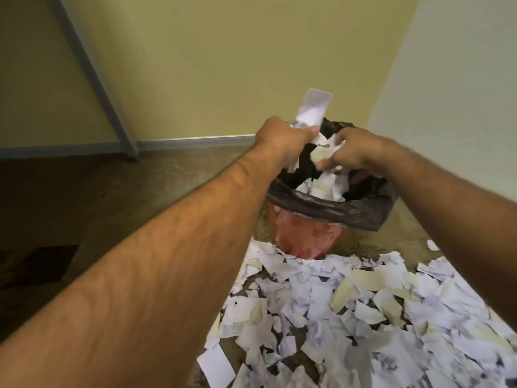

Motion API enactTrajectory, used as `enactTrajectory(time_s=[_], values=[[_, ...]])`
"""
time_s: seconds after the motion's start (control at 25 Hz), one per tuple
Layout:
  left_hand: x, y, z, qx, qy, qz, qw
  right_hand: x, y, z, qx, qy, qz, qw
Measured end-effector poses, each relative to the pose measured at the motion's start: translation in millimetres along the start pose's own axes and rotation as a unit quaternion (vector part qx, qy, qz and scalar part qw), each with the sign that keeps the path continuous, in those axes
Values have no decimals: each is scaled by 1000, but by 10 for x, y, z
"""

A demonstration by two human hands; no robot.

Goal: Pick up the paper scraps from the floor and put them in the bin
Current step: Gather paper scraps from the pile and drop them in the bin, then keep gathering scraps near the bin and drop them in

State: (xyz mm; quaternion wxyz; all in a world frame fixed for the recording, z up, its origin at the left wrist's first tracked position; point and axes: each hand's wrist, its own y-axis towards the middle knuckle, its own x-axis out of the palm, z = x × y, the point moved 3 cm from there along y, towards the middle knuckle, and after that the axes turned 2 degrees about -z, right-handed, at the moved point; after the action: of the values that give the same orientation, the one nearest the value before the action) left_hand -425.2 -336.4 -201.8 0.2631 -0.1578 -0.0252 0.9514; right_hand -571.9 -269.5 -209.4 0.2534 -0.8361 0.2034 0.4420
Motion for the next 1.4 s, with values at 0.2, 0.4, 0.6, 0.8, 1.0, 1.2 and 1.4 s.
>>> enactTrajectory(time_s=[0.2, 0.4, 0.6, 0.8, 1.0, 1.2, 1.4], values=[[24, -79, -129, 48, -13, -70, 996, 62, 98, 11, -31, -213, 43, 976], [-521, -361, -554, 175, 19, -1, 984, 178, -175, -169, -195, -96, 251, 943], [-936, -1000, -1892, -23, 274, -188, 943, 997, -971, -60, -366, -60, 187, 909], [-867, -2160, -3230, -222, 366, -355, 831, 2167, -1994, 676, -305, -112, -4, 946], [-557, -2803, -3610, -181, 380, -394, 817, 2756, -3069, 1259, -205, -145, -126, 960], [-276, -2985, -3631, -29, 481, -413, 773, 3110, -3906, 1703, -117, -232, -186, 948], [59, -3127, -3591, 33, 465, -405, 787, 3280, -3889, 1731, -22, -210, -216, 953]])
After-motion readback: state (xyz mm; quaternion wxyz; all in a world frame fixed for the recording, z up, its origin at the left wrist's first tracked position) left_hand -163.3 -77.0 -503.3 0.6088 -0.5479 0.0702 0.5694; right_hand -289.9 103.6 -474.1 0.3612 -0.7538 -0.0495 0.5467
